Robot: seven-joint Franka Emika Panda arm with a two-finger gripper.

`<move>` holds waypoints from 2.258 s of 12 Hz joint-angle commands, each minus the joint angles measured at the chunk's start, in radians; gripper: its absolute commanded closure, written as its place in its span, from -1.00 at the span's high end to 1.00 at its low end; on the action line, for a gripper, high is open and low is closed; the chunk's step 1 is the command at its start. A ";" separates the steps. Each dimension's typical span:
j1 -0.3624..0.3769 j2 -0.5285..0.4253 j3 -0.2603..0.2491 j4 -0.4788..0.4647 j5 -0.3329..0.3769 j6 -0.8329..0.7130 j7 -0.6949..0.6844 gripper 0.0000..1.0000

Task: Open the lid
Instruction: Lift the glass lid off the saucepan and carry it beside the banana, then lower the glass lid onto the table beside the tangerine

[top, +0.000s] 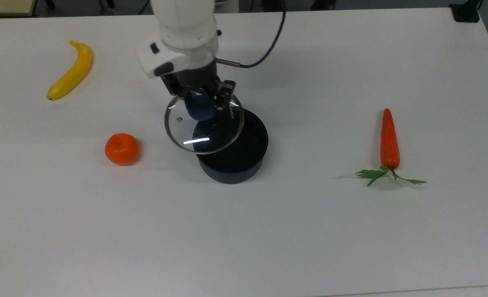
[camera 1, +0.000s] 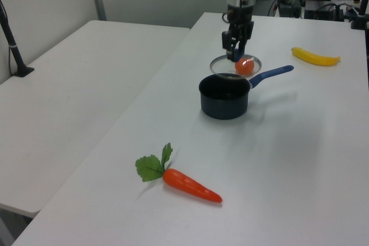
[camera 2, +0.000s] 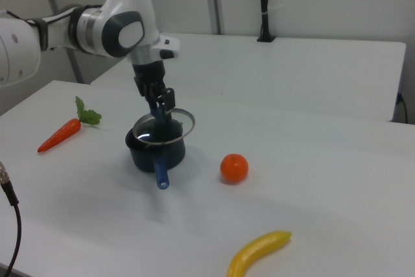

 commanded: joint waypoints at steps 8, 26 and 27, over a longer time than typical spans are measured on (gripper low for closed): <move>-0.239 -0.145 -0.012 -0.061 -0.003 -0.180 -0.265 -0.30; -0.305 -0.153 -0.009 -0.460 -0.069 0.252 -0.348 -0.30; -0.304 -0.150 -0.009 -0.463 -0.069 0.252 -0.348 -0.30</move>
